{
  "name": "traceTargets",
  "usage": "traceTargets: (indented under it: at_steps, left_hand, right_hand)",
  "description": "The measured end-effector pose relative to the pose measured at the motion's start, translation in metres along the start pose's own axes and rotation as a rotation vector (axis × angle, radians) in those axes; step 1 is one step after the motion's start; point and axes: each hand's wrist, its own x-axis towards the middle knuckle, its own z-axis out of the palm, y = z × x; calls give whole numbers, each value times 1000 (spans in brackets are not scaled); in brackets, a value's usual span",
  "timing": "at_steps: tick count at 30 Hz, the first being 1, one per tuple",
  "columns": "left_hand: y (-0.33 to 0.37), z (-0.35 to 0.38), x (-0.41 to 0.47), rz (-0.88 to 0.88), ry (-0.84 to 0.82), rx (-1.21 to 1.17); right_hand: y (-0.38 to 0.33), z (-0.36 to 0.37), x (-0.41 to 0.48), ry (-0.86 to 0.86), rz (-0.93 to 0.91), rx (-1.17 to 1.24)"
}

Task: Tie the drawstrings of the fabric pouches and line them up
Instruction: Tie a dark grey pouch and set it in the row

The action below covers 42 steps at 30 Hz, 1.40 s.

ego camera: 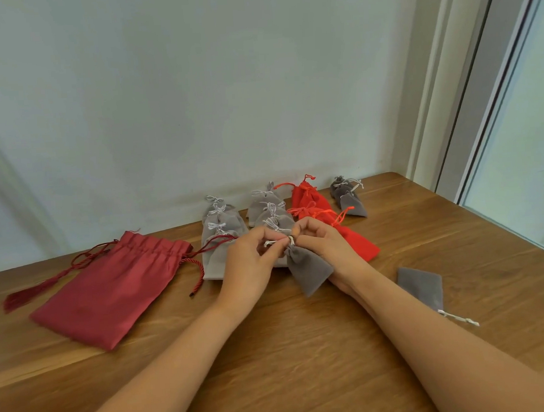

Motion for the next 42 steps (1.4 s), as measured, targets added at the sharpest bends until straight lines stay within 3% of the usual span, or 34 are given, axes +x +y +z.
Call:
traceTargets:
  at_steps: [2, 6, 12, 16, 22, 27, 31, 38, 42]
  left_hand:
    - [-2, -4, 3, -24, 31, 1]
    - [-12, -9, 7, -105, 38, 20]
    - [-23, -15, 11, -243, -47, -16]
    - [-23, -13, 10, -231, -76, 36]
    - [-19, -12, 9, -255, -61, 10]
    - [-12, -10, 8, -193, -57, -44]
    - [-12, -8, 8, -165, -31, -21]
    - [-8, -3, 7, -115, -27, -17]
    - [-7, -6, 5, -193, -17, -108]
  right_hand:
    - [0, 0, -1, 19, -32, -59]
    - [1, -4, 0, 123, -157, -497]
    - [-12, -4, -5, 191, -309, -949]
    - [-22, -12, -8, 204, -321, -1074]
    - [-30, -19, -13, 198, -317, -1087]
    - [-40, -32, -15, 128, -250, -961]
    - [-50, -40, -17, 26, -98, -840]
    - [-69, -39, -2, -200, 59, -880]
    - [-65, -56, -8, -188, 47, -682]
